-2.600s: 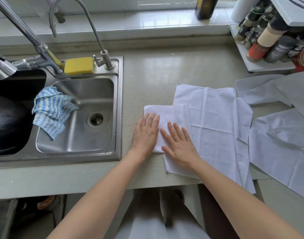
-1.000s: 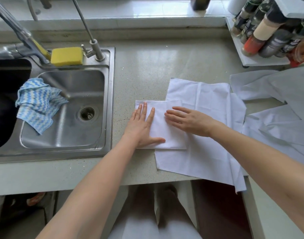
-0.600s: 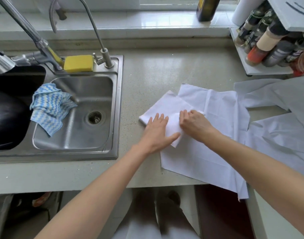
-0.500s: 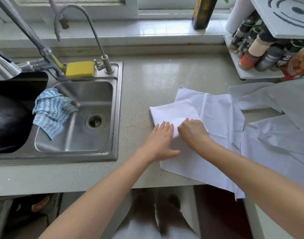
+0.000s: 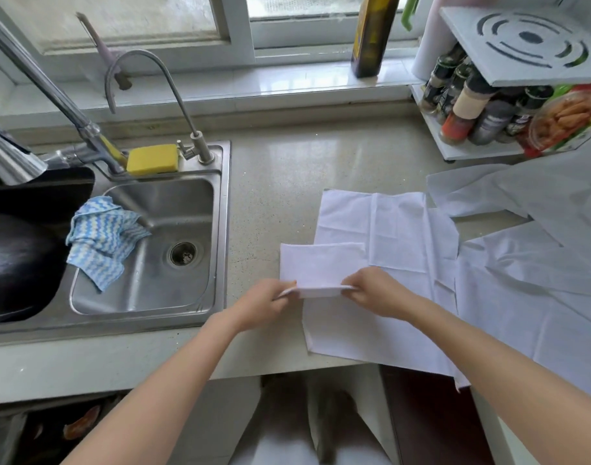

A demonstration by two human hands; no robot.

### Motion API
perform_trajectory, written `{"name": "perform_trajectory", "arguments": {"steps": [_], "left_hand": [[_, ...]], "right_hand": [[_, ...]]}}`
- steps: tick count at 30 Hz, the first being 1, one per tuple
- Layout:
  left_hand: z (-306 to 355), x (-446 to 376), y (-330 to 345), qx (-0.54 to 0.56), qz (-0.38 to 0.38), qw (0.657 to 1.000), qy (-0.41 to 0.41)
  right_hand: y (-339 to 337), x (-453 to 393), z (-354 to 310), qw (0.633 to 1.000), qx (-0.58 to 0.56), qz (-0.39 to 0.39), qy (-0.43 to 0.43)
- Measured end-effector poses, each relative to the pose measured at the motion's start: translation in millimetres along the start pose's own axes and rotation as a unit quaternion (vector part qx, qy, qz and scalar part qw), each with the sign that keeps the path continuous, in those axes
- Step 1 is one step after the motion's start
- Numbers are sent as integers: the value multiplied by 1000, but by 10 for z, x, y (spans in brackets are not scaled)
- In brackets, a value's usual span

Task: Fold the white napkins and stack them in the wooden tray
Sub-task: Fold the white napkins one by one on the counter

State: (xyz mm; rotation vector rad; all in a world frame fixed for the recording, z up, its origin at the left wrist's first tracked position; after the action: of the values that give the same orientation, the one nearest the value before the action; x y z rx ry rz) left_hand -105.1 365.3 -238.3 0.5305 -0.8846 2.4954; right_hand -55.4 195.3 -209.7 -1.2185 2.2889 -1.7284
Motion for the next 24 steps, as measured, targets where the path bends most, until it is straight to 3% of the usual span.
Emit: {"name": "perform_trajectory", "arguments": {"steps": [3,9,14,24], "left_hand": [[-106,-96,-234,80,138,987,-22],[-49,-343,-387,-60,290,953,-66],[-120,-492,-403,-92,300,941,-127],[-107,-599,-430,-123,288,938,-150]], "right_hand": [[-139,-75,279,983,-158,45,83],[-128,-348,573,960,-155,121,198],[-42,-427,618,953,-92,147,248],[-15,-449,622,939,-29,176,294]]}}
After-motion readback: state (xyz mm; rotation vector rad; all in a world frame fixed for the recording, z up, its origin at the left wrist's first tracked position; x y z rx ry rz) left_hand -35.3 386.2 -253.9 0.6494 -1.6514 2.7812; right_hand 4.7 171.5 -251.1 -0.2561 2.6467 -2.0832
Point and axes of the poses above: each hand's wrist, its own x-axis away from the middle knuckle, its own y-axis out of the palm, z = x × y, the point moved 8 cm from there along -x, towards the middle knuckle, and after that the axes turned 7 degrees about x, right-handed, at the moved point
